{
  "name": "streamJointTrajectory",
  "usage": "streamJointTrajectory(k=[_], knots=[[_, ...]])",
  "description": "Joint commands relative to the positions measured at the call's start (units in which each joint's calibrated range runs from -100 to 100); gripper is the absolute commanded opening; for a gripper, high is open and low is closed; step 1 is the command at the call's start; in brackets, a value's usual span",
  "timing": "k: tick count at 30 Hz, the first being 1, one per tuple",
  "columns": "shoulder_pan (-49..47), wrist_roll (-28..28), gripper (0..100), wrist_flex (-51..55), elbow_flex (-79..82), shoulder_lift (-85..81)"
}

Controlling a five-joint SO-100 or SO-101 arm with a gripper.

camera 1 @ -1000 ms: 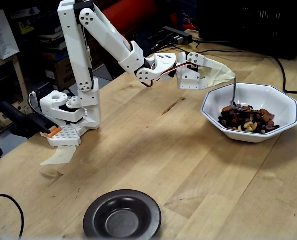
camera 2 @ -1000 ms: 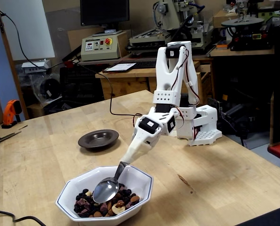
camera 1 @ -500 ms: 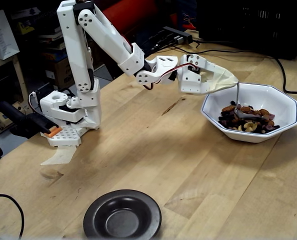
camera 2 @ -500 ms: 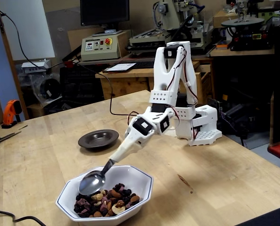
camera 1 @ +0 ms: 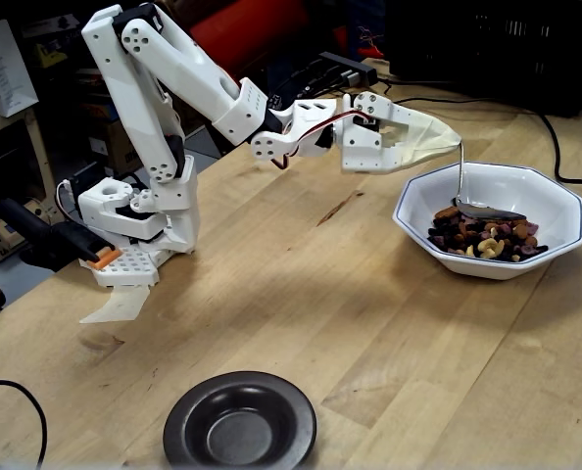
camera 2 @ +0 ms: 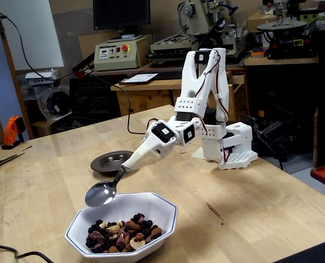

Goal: Use spoon to transfer food from the white bowl to brown plate

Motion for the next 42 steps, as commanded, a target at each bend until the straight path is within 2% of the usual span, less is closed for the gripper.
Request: streamJointTrajectory(k=[1, 15, 27, 37, 42], knots=[[0.17, 0.10, 4, -0.95, -0.39, -3.36], [0.17, 0.10, 4, -1.11, -1.27, 6.65], [-0.05, 0.05, 4, -1.11, -1.18, 8.02], [-6.57, 0.05, 4, -1.11, -1.18, 8.36], [-7.68, 0.05, 4, -2.06, -2.24, 13.84]])
